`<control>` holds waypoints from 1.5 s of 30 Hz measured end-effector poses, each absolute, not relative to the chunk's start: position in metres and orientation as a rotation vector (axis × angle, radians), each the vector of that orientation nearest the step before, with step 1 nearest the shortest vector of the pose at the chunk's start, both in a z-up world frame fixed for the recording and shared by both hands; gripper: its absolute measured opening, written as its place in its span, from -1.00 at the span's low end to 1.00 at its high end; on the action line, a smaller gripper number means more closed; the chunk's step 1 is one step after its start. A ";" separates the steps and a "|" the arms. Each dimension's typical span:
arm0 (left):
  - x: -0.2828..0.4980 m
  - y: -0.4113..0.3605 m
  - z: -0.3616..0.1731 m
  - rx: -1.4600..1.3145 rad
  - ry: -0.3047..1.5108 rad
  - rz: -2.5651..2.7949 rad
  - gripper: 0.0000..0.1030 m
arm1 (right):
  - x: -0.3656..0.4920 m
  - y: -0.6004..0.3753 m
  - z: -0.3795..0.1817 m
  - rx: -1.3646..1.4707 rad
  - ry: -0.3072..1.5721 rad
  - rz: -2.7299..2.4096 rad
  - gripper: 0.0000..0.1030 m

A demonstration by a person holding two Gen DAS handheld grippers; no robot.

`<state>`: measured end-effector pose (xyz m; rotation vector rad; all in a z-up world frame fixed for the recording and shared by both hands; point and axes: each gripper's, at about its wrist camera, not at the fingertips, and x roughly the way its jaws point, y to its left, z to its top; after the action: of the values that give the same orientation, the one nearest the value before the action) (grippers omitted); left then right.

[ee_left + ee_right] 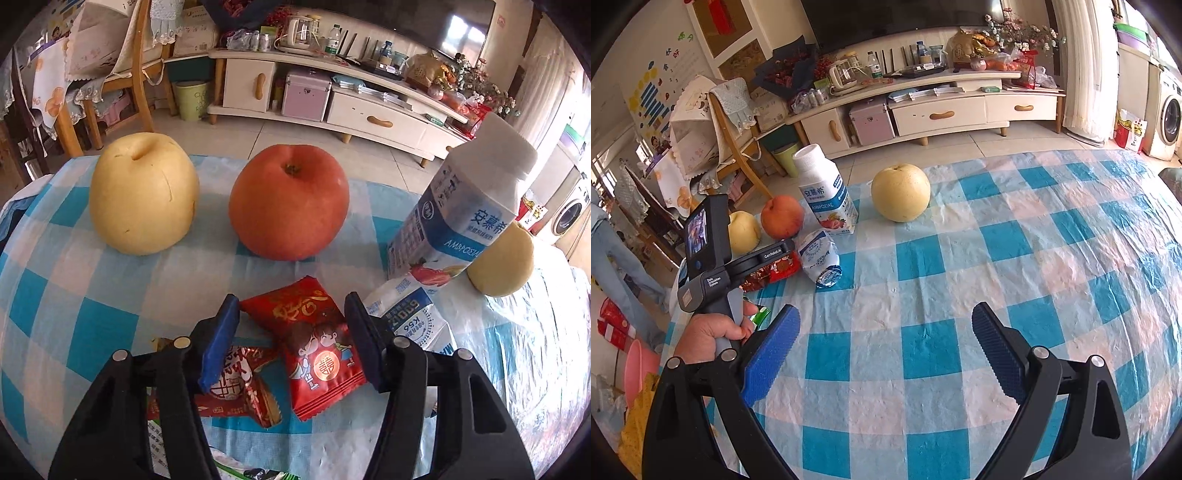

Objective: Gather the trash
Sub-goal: 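Grasp the red snack bag with the left tool, then hold the red snack bag in the left tool while the right tool grasps the white yogurt pouch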

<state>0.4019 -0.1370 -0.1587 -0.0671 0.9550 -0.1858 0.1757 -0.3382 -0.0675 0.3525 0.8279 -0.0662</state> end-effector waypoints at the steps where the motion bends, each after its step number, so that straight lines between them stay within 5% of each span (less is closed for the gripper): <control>1: 0.400 -0.141 -0.161 -0.057 0.963 -0.198 0.08 | 0.176 -0.340 -0.068 0.360 0.829 -0.065 0.81; 3: 0.395 -0.148 -0.163 -0.033 0.963 -0.220 -0.11 | 0.176 -0.342 -0.068 0.372 0.831 -0.064 0.81; 21: 0.279 -0.206 -0.159 0.036 0.981 -0.679 -0.44 | 0.189 -0.353 -0.088 0.357 0.871 -0.135 0.81; 45: 0.210 -0.015 -0.127 -0.328 0.896 -0.452 -0.49 | 0.254 -0.292 -0.126 0.173 0.897 -0.006 0.81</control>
<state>0.2104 -0.0150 -0.1270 -0.3282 0.8965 -0.4518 0.2542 -0.2923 -0.1256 0.1728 0.8968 -0.0056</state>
